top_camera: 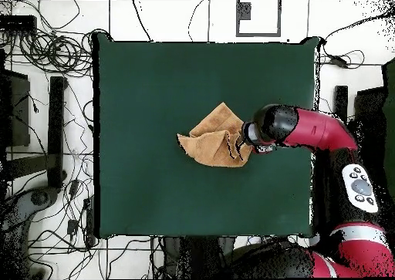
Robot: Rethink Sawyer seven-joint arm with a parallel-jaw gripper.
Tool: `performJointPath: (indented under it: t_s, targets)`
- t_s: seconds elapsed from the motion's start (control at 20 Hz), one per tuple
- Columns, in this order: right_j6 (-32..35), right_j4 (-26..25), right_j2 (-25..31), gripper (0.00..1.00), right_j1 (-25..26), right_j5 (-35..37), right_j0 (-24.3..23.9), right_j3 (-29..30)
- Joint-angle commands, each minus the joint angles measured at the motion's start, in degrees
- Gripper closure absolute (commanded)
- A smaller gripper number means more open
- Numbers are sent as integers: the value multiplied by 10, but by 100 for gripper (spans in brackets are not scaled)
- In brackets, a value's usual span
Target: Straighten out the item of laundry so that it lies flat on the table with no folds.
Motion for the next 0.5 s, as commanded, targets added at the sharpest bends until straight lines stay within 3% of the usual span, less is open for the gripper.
performJointPath:
  t_s: [0.05,0.5]
  targets:
    - [-168,-13,62,0,22,51,6,0]
    - [-174,-11,58,0,22,49,8,-2]
